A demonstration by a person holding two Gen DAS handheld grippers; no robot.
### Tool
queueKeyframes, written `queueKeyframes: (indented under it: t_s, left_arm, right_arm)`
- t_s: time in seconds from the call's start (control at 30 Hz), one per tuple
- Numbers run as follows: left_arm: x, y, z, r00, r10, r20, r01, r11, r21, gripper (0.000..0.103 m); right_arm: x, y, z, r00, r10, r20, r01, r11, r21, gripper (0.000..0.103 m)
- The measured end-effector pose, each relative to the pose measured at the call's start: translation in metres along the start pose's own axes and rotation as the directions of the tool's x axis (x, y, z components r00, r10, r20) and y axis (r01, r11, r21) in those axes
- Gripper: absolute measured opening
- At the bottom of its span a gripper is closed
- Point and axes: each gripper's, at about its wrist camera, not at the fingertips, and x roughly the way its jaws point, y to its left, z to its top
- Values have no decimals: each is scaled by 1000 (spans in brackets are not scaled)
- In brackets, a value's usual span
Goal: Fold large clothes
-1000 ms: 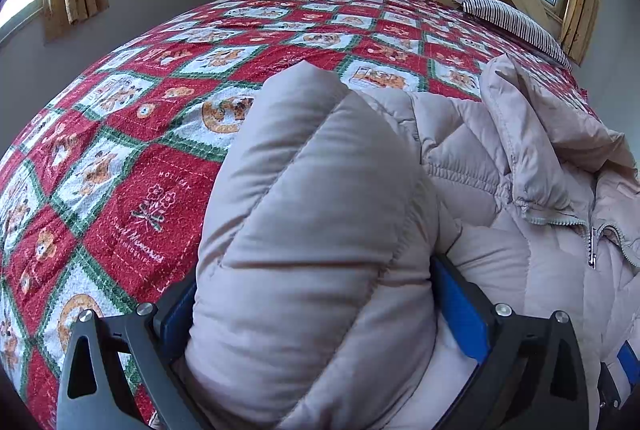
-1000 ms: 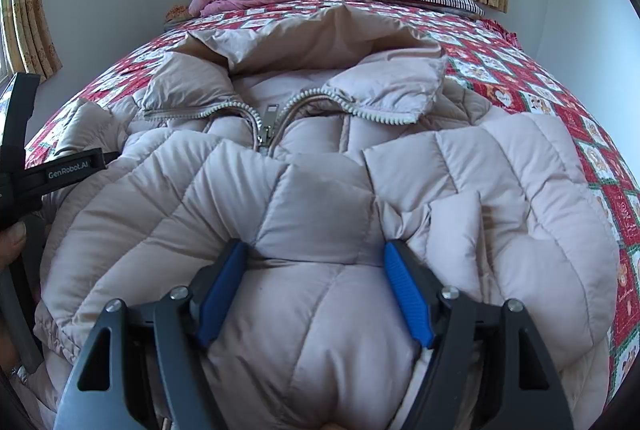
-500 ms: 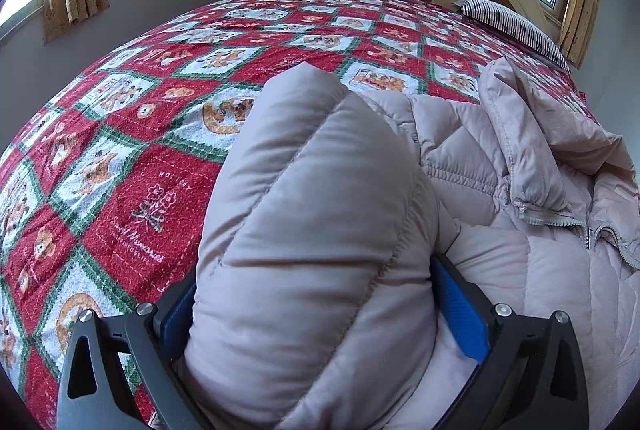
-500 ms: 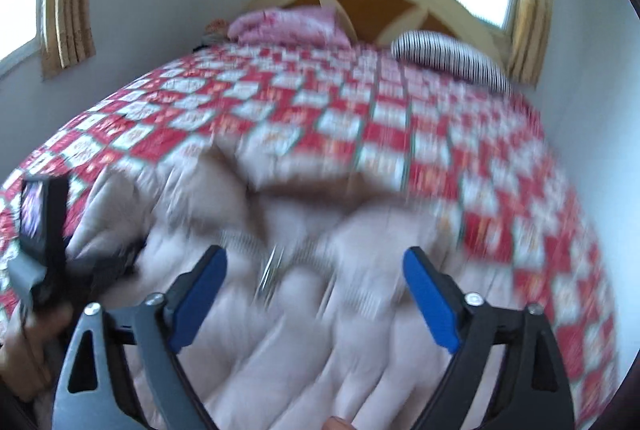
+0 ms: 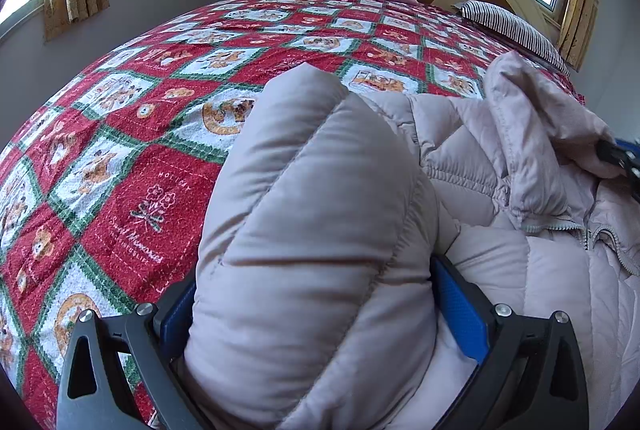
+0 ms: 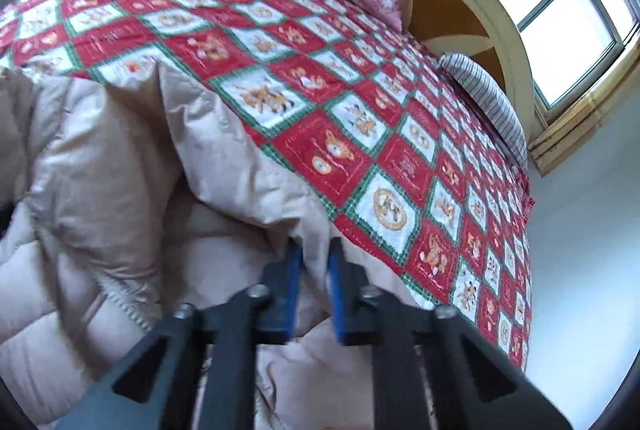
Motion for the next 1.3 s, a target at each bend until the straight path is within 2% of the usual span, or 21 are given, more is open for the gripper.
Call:
queueKeyframes:
  t_s: [0.17, 0.3, 0.37, 0.43, 0.5, 0.57, 0.63, 0.67, 0.7, 0.73, 0.8, 0.83, 0.87, 0.93, 0.97, 1.03, 1.07, 1.13, 1.3]
  left_arm:
    - [0, 0, 1, 1000, 1, 0, -1, 1000, 1, 102]
    - [-3, 1, 1, 1000, -11, -2, 11, 1000, -7, 102]
    - [-15, 5, 4, 1000, -26, -6, 26, 999, -26, 102]
    - [-40, 4, 17, 998, -46, 48, 48, 998, -38, 102]
    - [-74, -5, 43, 985, -63, 163, 71, 997, -39, 102]
    - [-104, -23, 74, 957, -108, 270, 119, 993, -25, 102]
    - [-117, -52, 107, 934, -153, 322, 150, 988, 35, 102]
    - [-116, -72, 123, 927, -159, 340, 143, 987, 71, 102]
    - [-112, -82, 129, 928, -158, 337, 134, 987, 94, 102]
    - [-103, -97, 137, 937, -143, 319, 108, 986, 126, 102]
    - [-70, -131, 137, 960, -62, 272, -4, 972, 233, 102]
    - [-59, -138, 133, 966, -36, 254, -34, 964, 263, 102]
    - [-40, -147, 123, 976, 8, 218, -78, 945, 317, 102]
    - [-11, -144, 100, 979, 102, 177, -160, 921, 355, 102]
    - [3, -137, 86, 981, 135, 143, -179, 914, 364, 102]
    - [23, -120, 69, 986, 146, 82, -166, 921, 353, 102]
    - [29, -111, 61, 992, 117, 55, -129, 933, 336, 102]
    - [28, -102, 56, 994, 96, 58, -109, 947, 302, 102]
    - [30, -105, 47, 990, 116, 85, -137, 938, 319, 102]
  right_arm:
    - [-25, 7, -22, 998, 33, 59, -35, 999, 25, 6]
    - [-22, 25, -48, 996, 12, 83, -13, 1000, 18, 5]
    - [-14, 30, -57, 997, 12, 79, -14, 1000, 28, 4]
    - [-13, 34, -63, 995, -1, 96, -2, 999, 34, 4]
    - [-15, 33, -64, 993, 1, 115, -7, 999, 50, 4]
    - [-14, 29, -65, 992, 14, 122, -22, 998, 64, 4]
    - [-13, 30, -67, 991, 20, 132, -29, 997, 65, 4]
    - [-13, 31, -68, 990, 24, 140, -33, 997, 66, 4]
    - [-13, 32, -70, 989, 27, 148, -37, 997, 66, 4]
    - [-14, 32, -71, 987, 32, 156, -43, 997, 66, 4]
    - [-15, 33, -73, 985, 37, 166, -48, 997, 62, 4]
    - [-15, 33, -73, 985, 39, 170, -50, 997, 64, 4]
    - [-15, 33, -74, 984, 38, 172, -50, 997, 65, 4]
    - [-15, 32, -74, 984, 37, 172, -49, 997, 63, 4]
    - [-16, 31, -74, 984, 36, 175, -48, 997, 64, 4]
    - [-17, 30, -75, 983, 38, 181, -51, 997, 66, 4]
    - [-17, 30, -76, 982, 40, 182, -53, 996, 66, 4]
    - [-19, 31, -77, 982, 43, 183, -55, 997, 61, 4]
    - [-38, 27, -71, 979, 83, 186, -92, 995, 44, 8]
